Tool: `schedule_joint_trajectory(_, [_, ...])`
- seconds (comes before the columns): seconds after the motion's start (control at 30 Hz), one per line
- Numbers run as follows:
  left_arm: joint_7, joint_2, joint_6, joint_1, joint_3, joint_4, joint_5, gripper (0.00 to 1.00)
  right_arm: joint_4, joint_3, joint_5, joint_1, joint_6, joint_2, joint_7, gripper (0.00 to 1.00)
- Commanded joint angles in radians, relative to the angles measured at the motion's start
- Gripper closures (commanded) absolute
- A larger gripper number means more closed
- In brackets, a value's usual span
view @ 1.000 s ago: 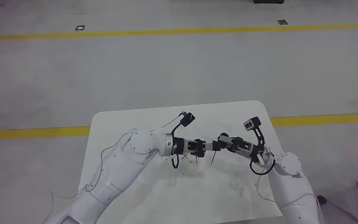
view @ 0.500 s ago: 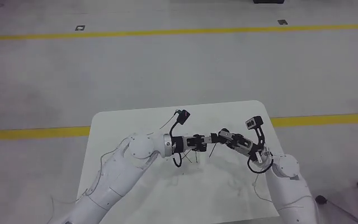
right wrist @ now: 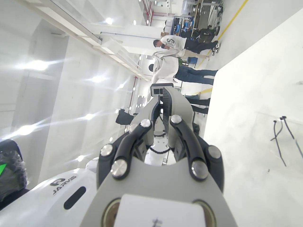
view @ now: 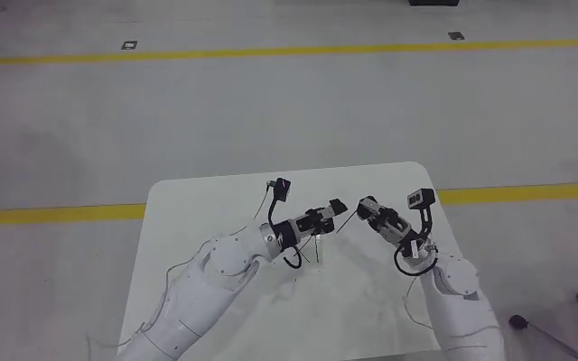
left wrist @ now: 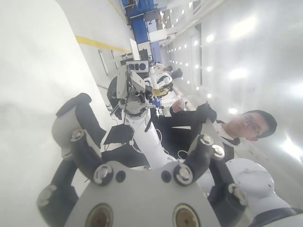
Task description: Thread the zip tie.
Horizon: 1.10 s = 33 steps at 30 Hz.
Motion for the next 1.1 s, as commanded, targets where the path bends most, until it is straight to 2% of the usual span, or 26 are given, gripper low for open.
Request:
schedule_joint_trajectory(0.0, [0.043,-0.003,-0.006,0.009,0.005,0.002,-0.01,0.0,-0.005,-0.004,-0.003,-0.003,0.0,-0.009,-0.028,1.0])
schedule_joint_trajectory(0.1, [0.09,-0.009,-0.016,0.017,0.017,0.011,-0.014,0.0,-0.011,-0.011,-0.02,-0.004,0.0,-0.024,-0.069,1.0])
schedule_joint_trajectory(0.27, [0.122,-0.015,-0.051,0.019,0.031,0.029,-0.024,0.0,-0.016,-0.024,-0.028,-0.005,0.0,-0.051,-0.121,1.0])
schedule_joint_trajectory(0.33, [0.122,-0.015,-0.051,0.019,0.031,0.029,-0.024,0.0,-0.006,-0.025,-0.028,-0.007,0.0,-0.058,-0.125,1.0])
schedule_joint_trajectory(0.57, [0.122,-0.015,-0.051,0.019,0.031,0.029,-0.024,0.0,-0.006,-0.025,-0.028,-0.007,0.0,-0.058,-0.125,1.0])
schedule_joint_trajectory(0.67, [0.143,-0.017,-0.048,0.033,0.035,0.024,-0.041,0.0,-0.011,-0.034,-0.015,-0.011,0.001,-0.059,-0.157,1.0])
schedule_joint_trajectory(0.83, [0.166,-0.023,-0.035,0.033,0.05,0.047,-0.035,0.0,-0.033,-0.058,-0.008,-0.016,0.0,-0.066,-0.202,1.0])
schedule_joint_trajectory(1.0, [0.18,-0.028,-0.032,0.024,0.061,0.062,-0.032,0.0,-0.035,-0.074,-0.049,-0.015,0.0,-0.07,-0.213,1.0])
schedule_joint_trajectory(1.03, [0.181,-0.029,-0.032,0.023,0.062,0.063,-0.032,0.01,-0.033,-0.076,-0.055,-0.014,0.0,-0.07,-0.216,1.0])
schedule_joint_trajectory(1.07, [0.183,-0.029,-0.032,0.022,0.063,0.064,-0.031,0.07,-0.03,-0.077,-0.062,-0.013,0.0,-0.071,-0.22,1.0])
